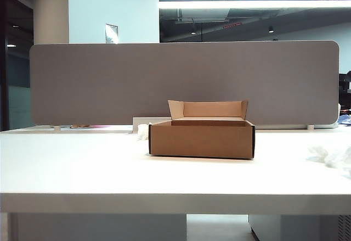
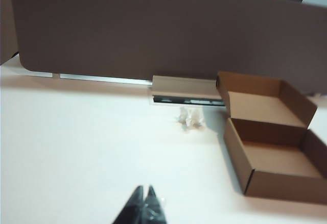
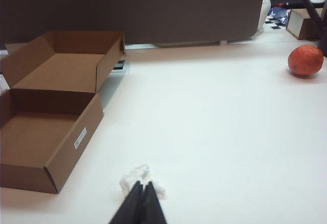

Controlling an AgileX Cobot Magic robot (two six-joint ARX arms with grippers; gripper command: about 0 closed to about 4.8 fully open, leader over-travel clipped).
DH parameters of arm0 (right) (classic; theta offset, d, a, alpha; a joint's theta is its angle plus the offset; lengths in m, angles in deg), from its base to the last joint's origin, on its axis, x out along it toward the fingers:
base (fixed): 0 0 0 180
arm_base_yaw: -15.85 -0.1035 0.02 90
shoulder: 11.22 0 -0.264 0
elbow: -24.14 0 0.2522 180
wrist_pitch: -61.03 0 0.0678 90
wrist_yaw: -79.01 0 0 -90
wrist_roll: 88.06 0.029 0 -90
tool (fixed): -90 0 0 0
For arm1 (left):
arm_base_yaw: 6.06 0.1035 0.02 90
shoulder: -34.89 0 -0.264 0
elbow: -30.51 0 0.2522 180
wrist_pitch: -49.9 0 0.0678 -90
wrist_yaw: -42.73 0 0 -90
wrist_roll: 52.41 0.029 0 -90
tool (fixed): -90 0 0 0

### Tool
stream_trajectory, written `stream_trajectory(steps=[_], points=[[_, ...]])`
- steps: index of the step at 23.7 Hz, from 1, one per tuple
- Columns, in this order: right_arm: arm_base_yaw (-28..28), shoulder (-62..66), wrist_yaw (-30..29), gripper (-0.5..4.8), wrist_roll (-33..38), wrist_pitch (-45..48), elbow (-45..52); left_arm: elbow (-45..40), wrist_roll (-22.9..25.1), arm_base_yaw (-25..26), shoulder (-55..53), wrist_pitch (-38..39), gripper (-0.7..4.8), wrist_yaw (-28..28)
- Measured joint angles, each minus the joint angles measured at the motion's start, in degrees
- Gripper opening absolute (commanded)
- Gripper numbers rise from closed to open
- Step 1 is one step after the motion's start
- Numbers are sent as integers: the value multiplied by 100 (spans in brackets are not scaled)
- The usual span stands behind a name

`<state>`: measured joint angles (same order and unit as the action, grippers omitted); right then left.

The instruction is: Pick up all the paper balls on the table and put them in the paper box.

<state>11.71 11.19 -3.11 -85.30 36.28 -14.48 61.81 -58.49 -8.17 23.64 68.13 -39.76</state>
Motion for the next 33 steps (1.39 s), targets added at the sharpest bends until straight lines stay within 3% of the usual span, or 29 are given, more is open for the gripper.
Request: stream_trajectory(steps=[8, 13, 17, 26, 33], points=[[-2, 1165, -11, -2, -15, 0, -632, 345, 138, 0, -962, -175, -6, 0], [-2, 1843, -13, -1, -20, 66, -839, 350, 140, 0, -1902, -1049, -6, 9], [0, 2262, -42, -1, -20, 98, -901, 669, 140, -2, -2717, -1121, -6, 140], [0, 3217, -236, -1, -20, 131, -1001, 2114, 142, -2, -4800, -1115, -6, 345], [2, 3928, -369, -1, -22, 151, -1001, 3742, 142, -61, -6706, -1154, -6, 538]])
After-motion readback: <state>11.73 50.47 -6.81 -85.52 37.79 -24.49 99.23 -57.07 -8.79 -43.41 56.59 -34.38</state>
